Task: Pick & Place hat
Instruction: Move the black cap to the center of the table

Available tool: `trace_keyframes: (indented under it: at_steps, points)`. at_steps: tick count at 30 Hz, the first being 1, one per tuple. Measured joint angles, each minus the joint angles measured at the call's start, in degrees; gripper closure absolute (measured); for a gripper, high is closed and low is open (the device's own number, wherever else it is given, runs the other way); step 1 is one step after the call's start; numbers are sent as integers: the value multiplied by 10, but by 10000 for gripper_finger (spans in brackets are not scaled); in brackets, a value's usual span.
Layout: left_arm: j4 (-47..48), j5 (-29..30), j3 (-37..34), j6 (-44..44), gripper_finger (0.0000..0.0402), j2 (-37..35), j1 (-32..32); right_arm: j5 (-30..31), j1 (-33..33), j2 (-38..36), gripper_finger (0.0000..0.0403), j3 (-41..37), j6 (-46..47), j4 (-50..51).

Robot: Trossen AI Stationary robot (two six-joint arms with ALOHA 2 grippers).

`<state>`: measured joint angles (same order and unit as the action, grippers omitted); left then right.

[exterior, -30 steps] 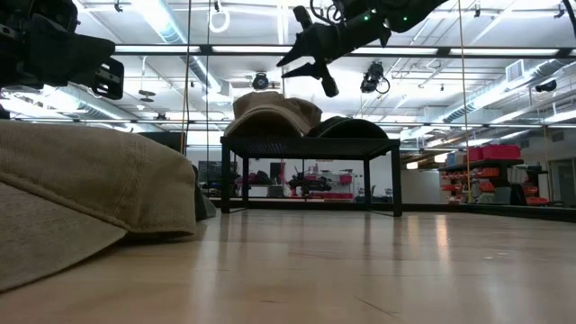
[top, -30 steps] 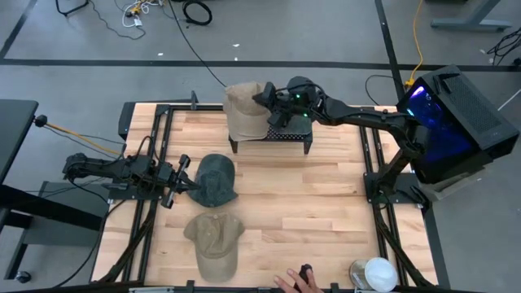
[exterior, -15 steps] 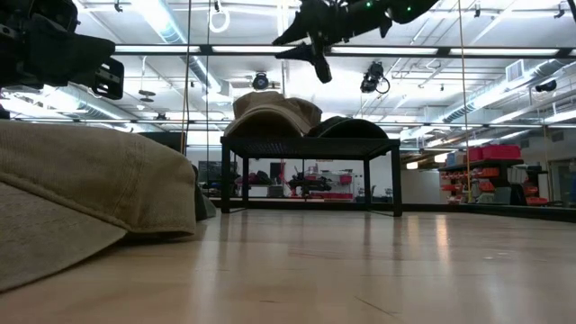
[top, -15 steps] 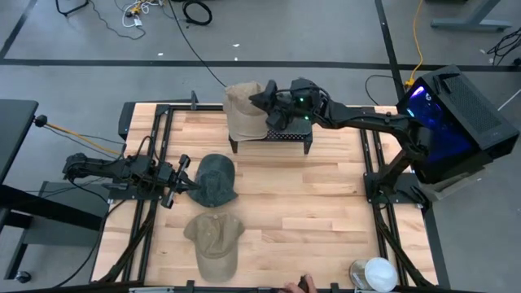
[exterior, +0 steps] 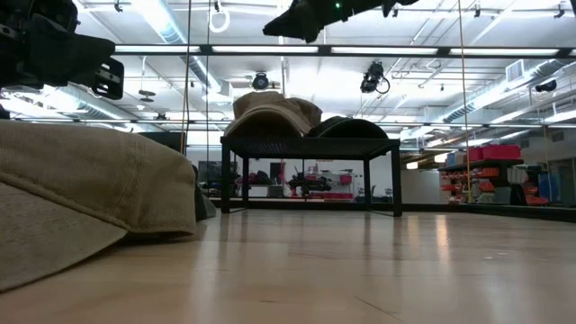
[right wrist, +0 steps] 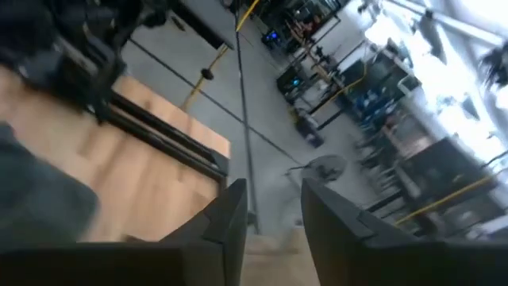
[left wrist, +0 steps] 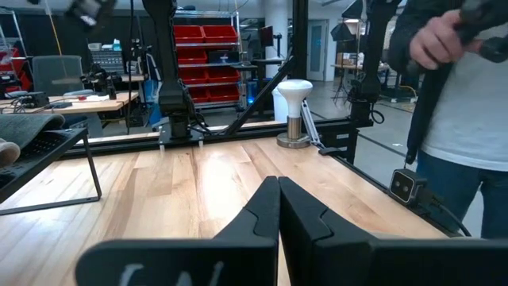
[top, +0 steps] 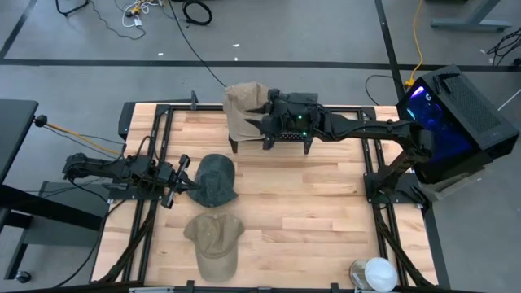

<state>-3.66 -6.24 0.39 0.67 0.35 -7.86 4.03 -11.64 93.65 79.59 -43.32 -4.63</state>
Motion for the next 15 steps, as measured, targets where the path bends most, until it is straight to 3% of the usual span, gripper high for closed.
trace_keyframes:
  at_steps: [10,15]
  points:
    - [0,0,0,0,399,0,0,-7,52,0,279,0,154,2]
    - [0,0,0,0,399,0,0,-54,68,0,279,0,231,16]
